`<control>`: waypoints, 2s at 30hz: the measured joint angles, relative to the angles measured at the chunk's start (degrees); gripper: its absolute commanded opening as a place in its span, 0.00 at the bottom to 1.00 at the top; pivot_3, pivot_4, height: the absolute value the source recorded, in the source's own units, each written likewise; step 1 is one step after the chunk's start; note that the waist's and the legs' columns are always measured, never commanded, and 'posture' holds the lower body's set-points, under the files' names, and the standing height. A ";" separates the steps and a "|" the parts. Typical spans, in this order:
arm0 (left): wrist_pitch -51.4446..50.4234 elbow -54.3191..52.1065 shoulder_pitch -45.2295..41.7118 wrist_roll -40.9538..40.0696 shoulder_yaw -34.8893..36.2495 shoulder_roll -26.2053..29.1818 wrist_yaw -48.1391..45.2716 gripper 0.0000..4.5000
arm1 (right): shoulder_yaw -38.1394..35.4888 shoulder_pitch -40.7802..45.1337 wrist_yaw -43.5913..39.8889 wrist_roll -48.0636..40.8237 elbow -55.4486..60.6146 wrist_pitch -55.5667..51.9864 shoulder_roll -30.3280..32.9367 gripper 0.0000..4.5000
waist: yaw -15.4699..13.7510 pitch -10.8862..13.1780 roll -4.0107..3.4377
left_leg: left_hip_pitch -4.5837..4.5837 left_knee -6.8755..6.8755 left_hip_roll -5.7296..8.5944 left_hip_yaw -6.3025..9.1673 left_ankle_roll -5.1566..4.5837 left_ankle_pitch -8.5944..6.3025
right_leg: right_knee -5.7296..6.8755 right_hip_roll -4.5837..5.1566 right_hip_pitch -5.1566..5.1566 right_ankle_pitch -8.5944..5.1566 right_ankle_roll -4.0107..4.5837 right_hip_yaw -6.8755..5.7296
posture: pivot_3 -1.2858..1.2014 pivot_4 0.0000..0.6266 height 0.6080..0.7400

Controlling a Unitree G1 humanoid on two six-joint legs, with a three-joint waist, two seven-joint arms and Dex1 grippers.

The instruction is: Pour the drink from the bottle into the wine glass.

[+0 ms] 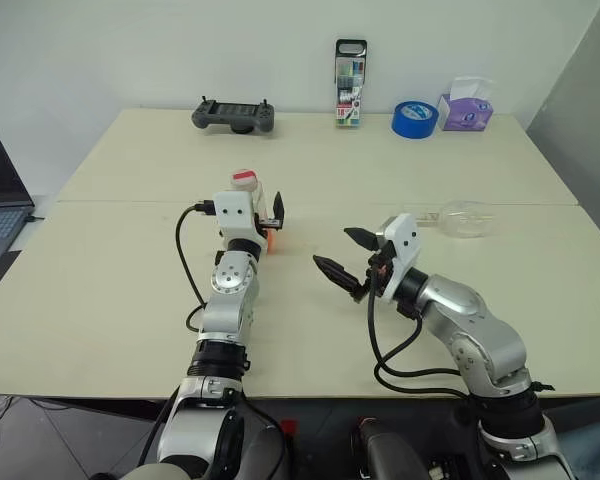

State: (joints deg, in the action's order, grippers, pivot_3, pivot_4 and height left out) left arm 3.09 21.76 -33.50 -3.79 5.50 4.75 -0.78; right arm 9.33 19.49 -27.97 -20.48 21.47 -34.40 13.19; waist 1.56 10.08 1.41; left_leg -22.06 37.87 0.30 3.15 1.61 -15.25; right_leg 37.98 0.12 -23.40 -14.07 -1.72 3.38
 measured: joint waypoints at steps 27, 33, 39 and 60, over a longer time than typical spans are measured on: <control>-7.88 -10.34 1.04 -11.71 -12.29 3.19 -36.84 0.38 | -13.52 13.94 16.27 -10.18 17.76 -29.63 1.29 1.00 | 0.06 0.03 -0.03 | -0.57 0.01 0.01 1.02 0.02 0.02 | 0.02 0.15 -0.24 0.01 0.05 -0.81 | 0.52 0.24 1.00; -10.25 -12.83 1.65 -11.94 -14.84 2.91 -41.67 0.38 | -13.89 14.14 18.55 -10.63 19.47 -34.61 1.83 1.00 | 0.07 0.05 -0.06 | -0.60 0.04 0.03 1.13 -0.02 0.05 | 0.03 0.13 -0.23 0.01 0.05 -0.91 | 0.52 0.24 1.00; -10.23 -12.87 1.66 -11.85 -14.88 2.15 -42.53 0.38 | -14.81 13.74 21.44 -12.17 21.04 -39.39 -1.01 1.00 | 0.08 0.05 -0.06 | -0.64 0.05 0.04 1.16 -0.04 0.06 | 0.02 0.12 -0.23 0.01 0.05 -0.93 | 0.52 0.24 1.00; -10.00 -14.29 3.05 -11.89 -15.38 1.94 -44.10 0.38 | -14.85 18.70 19.18 -14.33 21.06 -47.69 2.35 0.41 | 0.13 0.07 -0.10 | -0.67 0.06 0.08 1.19 -0.04 0.06 | -0.01 0.14 -0.23 0.01 0.05 -0.97 | 0.52 0.24 1.00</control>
State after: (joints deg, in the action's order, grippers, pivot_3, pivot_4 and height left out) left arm -6.91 7.47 -30.45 -15.68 -9.88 6.69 -44.88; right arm -5.52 38.19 -8.80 -34.80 42.53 -82.09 15.54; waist 1.69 10.15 1.30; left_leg -22.73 37.93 0.38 4.33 1.58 -15.19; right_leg 37.96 0.26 -23.63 -14.06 -1.67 2.40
